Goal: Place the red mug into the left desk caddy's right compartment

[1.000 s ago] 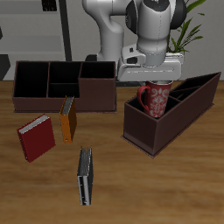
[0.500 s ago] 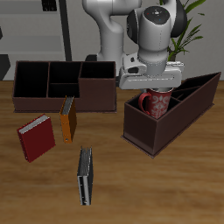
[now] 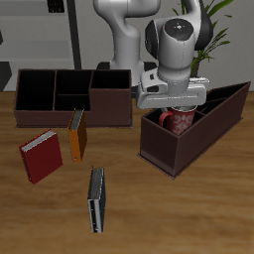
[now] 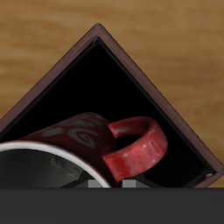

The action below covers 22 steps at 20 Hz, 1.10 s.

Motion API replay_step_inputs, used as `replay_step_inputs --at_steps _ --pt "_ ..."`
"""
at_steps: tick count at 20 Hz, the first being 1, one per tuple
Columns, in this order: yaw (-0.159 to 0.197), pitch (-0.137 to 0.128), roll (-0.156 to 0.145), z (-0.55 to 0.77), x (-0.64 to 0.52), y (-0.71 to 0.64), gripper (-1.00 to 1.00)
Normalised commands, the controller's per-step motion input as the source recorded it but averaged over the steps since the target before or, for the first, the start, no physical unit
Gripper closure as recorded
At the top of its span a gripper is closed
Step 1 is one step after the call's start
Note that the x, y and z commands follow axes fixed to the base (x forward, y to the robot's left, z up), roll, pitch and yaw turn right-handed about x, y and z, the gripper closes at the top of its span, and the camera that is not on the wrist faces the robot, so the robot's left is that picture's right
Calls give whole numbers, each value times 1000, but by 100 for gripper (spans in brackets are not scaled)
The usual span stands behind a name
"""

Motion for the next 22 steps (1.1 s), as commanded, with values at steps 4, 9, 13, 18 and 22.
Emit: replay_step_inputs --at_steps 4,9,13,18,22 --pt "8 37 -40 -211 62 -174 100" --pt "43 51 -27 -287 59 -76 -100" --pt "20 61 -12 -141 15 -3 -100" --pt "9 7 14 43 -26 76 -100" --pt "19 -29 12 145 -40 60 -100"
